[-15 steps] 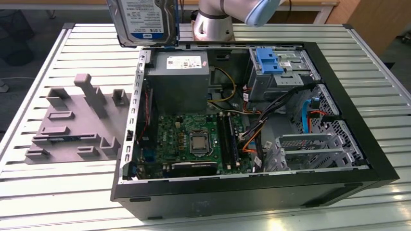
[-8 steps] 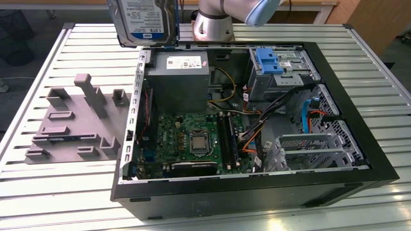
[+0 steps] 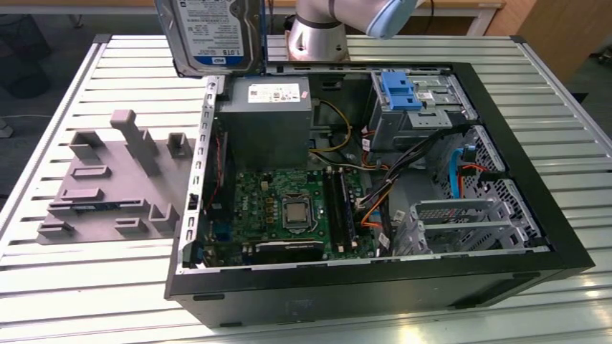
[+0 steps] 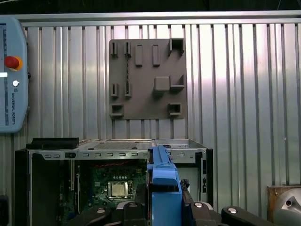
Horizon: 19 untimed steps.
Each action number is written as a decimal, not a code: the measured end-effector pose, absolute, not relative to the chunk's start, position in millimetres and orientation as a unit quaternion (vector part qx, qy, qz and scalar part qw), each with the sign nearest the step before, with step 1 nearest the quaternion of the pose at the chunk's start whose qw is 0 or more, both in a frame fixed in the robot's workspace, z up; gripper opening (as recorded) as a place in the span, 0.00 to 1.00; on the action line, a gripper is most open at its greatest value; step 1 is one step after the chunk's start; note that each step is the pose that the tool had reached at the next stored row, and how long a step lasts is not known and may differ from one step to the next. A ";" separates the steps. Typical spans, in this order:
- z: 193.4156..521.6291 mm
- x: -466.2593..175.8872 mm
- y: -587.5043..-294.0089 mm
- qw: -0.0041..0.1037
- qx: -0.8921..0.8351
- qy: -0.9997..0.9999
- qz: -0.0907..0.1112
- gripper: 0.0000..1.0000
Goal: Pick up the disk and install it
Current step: 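Pick up the disk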
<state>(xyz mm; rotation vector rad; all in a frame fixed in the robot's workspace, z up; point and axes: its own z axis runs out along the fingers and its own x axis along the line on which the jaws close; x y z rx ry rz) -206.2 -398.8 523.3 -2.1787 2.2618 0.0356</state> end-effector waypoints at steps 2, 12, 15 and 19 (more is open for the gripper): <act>523.2 -206.2 -403.8 0.000 -0.694 0.720 0.010 0.36; 522.8 -175.0 -407.7 -0.001 -0.694 0.720 0.009 0.36; 522.6 -163.9 -407.7 -0.001 -0.694 0.720 0.009 0.36; 522.5 -150.8 -407.7 -0.002 -0.694 0.720 0.009 0.36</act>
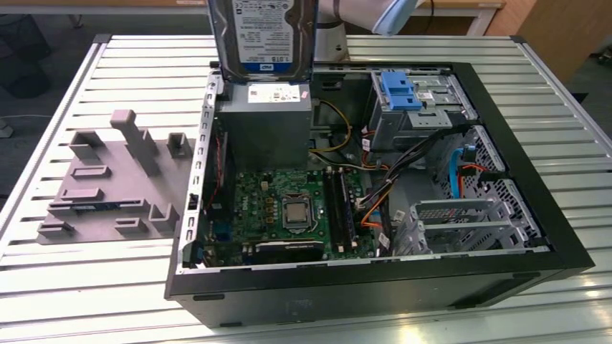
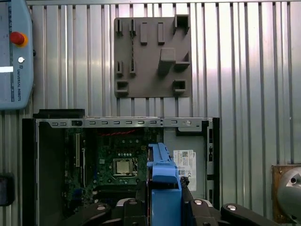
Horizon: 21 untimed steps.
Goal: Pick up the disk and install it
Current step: 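Pick up the disk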
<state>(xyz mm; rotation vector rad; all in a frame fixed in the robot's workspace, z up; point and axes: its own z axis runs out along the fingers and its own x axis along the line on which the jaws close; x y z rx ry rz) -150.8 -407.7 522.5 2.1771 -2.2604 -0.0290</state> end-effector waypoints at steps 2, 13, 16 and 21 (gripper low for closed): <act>522.4 -145.1 -407.7 0.002 0.694 -0.720 -0.009 0.36; 522.4 -130.3 -407.7 0.002 0.694 -0.720 -0.009 0.36; 522.4 -130.2 -407.7 0.002 0.694 -0.720 -0.009 0.36; 522.4 -130.1 -407.7 0.002 0.694 -0.720 -0.009 0.36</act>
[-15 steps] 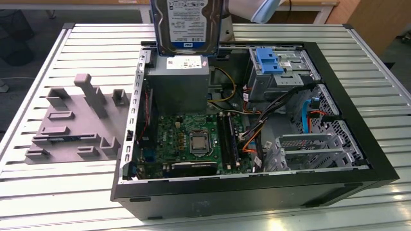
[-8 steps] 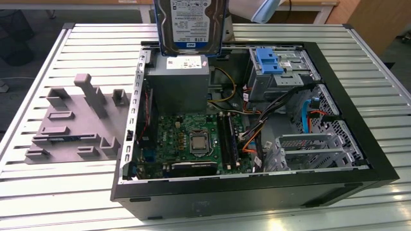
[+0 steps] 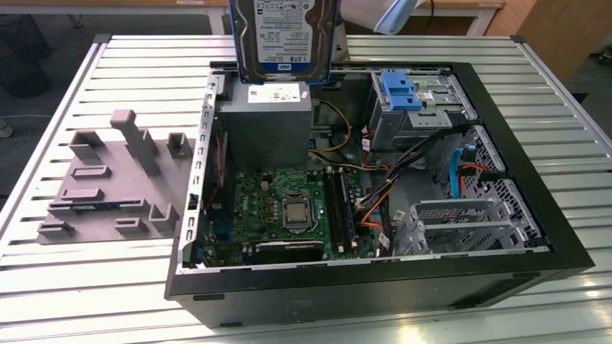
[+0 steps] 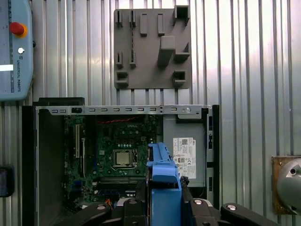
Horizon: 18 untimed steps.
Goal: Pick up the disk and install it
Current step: 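Pick up the disk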
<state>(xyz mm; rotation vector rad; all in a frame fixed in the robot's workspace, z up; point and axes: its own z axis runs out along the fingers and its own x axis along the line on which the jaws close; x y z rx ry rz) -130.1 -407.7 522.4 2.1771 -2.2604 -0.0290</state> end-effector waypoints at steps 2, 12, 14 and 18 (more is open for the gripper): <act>522.4 -130.0 -408.0 0.002 0.694 -0.720 -0.009 0.36; 522.1 -129.0 -418.7 0.002 0.694 -0.720 -0.009 0.36; 522.2 -125.9 -418.8 0.002 0.694 -0.720 -0.009 0.36; 522.2 -117.0 -418.8 0.002 0.694 -0.720 -0.009 0.36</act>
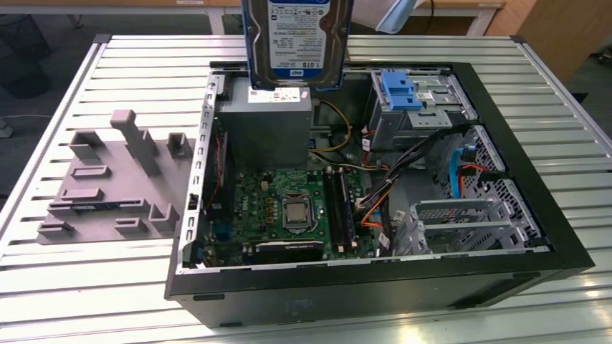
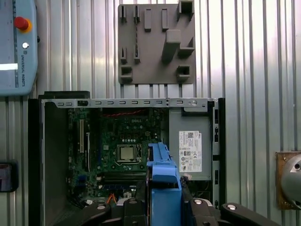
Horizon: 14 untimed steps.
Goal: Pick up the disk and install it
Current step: 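Pick up the disk, then insert the disk into the insertion slot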
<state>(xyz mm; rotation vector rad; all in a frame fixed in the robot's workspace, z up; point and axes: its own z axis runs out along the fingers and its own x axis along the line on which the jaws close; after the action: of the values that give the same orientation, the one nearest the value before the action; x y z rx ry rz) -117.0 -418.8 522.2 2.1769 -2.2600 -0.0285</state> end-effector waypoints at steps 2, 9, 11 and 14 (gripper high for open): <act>522.2 -116.7 -418.8 0.002 0.694 -0.720 -0.009 0.36; 522.2 -116.2 -418.8 0.002 0.694 -0.720 -0.009 0.36; 522.2 -116.1 -418.8 0.002 0.694 -0.720 -0.009 0.36; 522.1 -116.1 -420.4 0.002 0.694 -0.720 -0.009 0.36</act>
<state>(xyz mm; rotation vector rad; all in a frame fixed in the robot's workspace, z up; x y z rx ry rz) -116.1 -420.4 522.1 2.1771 -2.2602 -0.0286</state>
